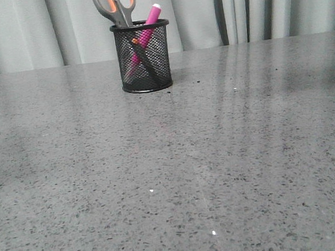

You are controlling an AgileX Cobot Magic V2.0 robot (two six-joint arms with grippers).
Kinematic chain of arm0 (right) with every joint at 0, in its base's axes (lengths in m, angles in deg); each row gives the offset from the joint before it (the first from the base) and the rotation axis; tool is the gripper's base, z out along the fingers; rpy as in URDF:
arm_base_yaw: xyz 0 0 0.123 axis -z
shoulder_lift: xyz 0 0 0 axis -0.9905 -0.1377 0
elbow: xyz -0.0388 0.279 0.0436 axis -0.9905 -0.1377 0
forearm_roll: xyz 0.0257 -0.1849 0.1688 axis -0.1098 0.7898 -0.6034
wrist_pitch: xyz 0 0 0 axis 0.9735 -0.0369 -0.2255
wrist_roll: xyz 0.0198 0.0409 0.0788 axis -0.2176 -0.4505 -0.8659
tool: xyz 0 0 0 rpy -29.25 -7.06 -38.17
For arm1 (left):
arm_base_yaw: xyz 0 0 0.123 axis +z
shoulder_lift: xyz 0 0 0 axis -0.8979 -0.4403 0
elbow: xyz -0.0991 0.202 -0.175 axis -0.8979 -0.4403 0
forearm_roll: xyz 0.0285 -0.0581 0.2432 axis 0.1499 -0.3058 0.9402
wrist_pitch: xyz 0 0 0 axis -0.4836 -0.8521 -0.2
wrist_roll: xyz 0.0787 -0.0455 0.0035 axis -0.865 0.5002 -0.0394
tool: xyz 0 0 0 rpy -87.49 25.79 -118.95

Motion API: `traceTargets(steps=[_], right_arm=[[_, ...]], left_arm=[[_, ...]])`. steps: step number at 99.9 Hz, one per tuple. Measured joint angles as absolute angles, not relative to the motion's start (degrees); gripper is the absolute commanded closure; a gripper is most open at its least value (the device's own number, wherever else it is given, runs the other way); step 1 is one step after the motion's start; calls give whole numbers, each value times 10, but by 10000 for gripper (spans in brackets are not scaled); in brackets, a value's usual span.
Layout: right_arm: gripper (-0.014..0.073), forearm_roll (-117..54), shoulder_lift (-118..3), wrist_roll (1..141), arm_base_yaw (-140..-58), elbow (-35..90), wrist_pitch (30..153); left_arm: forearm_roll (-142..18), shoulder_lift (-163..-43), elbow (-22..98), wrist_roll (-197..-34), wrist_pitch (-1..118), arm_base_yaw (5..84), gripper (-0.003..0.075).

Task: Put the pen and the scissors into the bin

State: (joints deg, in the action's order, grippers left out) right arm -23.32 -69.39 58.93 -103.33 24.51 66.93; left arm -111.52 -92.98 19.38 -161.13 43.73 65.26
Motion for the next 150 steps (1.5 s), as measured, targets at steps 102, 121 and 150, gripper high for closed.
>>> traceTargets(steps=[102,121,150], right_arm=[[662,-216,-57,598,-984,-287,680],[662,-216,-57,598,-984,-287,683],[662,-216,-57,599,-984,-287,683]], left_arm=[[-1393,-494,-138,-1831,586,653,739],[-1393,-494,-138,-1831,585,653,739],[-1393,-494,-138,-1831,585,653,739]])
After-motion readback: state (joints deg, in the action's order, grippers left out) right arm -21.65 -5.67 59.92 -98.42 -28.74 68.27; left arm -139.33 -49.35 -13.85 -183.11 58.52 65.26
